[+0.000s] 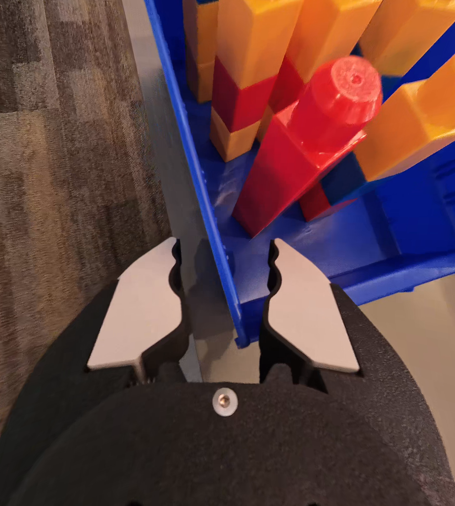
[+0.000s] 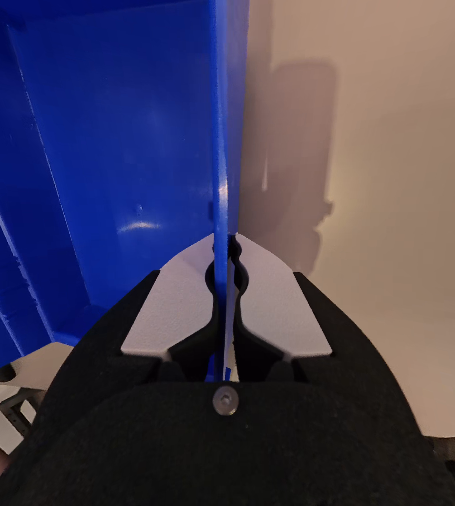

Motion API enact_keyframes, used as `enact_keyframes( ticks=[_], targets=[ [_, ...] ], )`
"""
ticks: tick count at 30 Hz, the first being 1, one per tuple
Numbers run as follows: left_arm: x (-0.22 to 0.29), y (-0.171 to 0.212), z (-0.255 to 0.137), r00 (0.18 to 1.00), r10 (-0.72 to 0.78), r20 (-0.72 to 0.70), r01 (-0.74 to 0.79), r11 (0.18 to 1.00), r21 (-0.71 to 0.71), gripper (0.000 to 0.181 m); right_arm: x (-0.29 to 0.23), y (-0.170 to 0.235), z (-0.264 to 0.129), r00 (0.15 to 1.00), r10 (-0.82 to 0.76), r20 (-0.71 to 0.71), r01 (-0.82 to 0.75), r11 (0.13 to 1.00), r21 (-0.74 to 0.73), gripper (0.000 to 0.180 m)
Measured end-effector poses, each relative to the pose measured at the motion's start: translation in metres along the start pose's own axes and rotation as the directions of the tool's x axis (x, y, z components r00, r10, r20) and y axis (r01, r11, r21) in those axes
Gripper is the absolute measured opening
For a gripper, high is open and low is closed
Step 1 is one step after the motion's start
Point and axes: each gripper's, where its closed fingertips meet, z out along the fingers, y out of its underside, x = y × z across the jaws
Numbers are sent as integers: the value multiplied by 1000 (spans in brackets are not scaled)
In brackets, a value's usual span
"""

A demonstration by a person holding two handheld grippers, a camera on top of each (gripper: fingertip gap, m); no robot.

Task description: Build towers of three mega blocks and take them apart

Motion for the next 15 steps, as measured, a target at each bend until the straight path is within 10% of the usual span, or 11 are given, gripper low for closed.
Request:
enact_keyframes(
  ticks=[15],
  targets=[
    [15,-50,-79,997,-49,-57,64,946,316,63,50,-22,3,997,-60,-49,59,998,-31,6]
  ],
)
